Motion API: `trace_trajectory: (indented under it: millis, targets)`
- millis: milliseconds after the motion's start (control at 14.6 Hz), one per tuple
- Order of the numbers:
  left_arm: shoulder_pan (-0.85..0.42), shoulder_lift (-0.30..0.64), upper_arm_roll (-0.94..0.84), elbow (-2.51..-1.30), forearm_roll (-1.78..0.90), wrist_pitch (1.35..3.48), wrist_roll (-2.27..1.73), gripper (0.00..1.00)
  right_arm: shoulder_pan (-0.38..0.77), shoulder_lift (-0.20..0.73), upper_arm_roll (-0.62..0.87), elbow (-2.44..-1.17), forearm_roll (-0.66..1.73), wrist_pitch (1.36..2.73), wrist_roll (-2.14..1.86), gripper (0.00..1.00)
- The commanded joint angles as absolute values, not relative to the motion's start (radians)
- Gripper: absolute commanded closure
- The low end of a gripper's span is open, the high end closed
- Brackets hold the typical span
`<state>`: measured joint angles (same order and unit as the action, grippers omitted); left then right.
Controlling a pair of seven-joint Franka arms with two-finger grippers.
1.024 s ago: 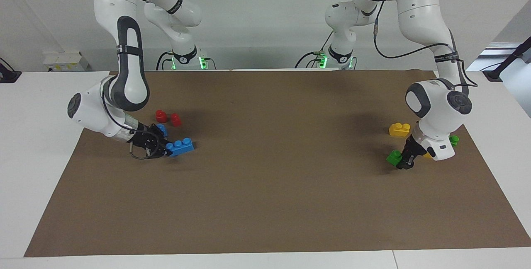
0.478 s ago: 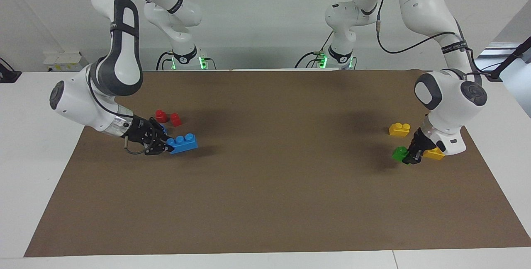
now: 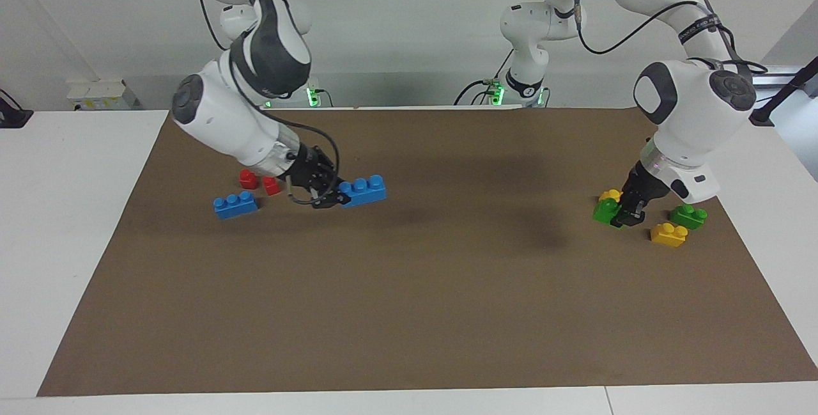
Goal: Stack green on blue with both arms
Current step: 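Lift the green brick with the left gripper while the right gripper carries the blue brick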
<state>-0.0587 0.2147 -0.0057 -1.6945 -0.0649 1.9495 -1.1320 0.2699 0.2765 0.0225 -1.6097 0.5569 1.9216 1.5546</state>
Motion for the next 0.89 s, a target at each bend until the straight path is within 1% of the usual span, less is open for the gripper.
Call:
trace_trajectory:
  millis: [0, 137, 341, 478, 615, 820]
  targets:
    - [-0.142, 0.166, 0.006, -1.706, -0.054, 1.892, -1.331, 1.0, 0.385, 0.272, 0.015, -1.637, 0.538, 2.028, 1.713, 1.0]
    - [-0.199, 0.143, 0.003, -1.71, -0.031, 1.881, -1.501, 1.0, 0.434, 0.27, 0.015, -1.666, 0.538, 2.08, 1.778, 1.0]
    - [-0.245, 0.109, 0.002, -1.715, -0.029, 1.833, -1.56, 1.0, 0.492, 0.25, 0.018, -1.771, 0.538, 2.225, 1.828, 1.0]
    - [-0.256, 0.094, 0.002, -1.721, -0.029, 1.832, -1.606, 1.0, 0.532, 0.284, 0.018, -1.779, 0.538, 2.291, 1.883, 1.0]
    - [-0.267, 0.092, 0.002, -1.721, -0.029, 1.83, -1.627, 1.0, 0.545, 0.304, 0.018, -1.804, 0.537, 2.333, 1.896, 1.0]
    - [-0.29, 0.089, -0.002, -1.732, -0.029, 1.839, -1.744, 1.0, 0.58, 0.308, 0.02, -1.867, 0.538, 2.425, 1.894, 1.0]
